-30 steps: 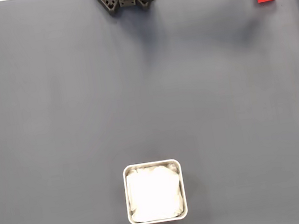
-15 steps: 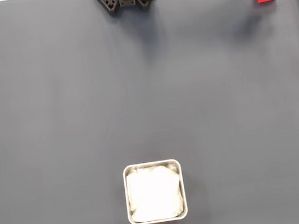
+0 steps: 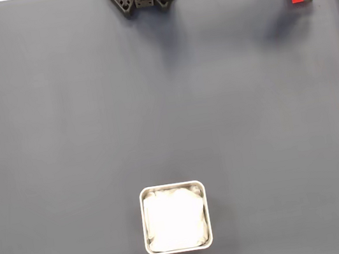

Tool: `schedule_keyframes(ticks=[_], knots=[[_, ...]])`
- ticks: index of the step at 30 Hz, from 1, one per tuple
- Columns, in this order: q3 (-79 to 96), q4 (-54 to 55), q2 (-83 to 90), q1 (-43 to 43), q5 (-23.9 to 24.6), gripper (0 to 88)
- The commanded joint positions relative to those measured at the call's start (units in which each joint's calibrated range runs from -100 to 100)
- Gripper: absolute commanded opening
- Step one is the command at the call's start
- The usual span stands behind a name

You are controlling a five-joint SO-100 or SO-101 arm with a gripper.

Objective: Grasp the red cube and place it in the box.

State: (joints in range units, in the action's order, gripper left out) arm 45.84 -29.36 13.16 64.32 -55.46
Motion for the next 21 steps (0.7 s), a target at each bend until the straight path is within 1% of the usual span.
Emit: schedule_keyframes(ticks=[1, 21], knots=[[-0.3, 1.4, 0.0, 0.9, 0.1, 39.2], [0.5, 4.4, -3.3, 1.8, 0.8, 39.2]])
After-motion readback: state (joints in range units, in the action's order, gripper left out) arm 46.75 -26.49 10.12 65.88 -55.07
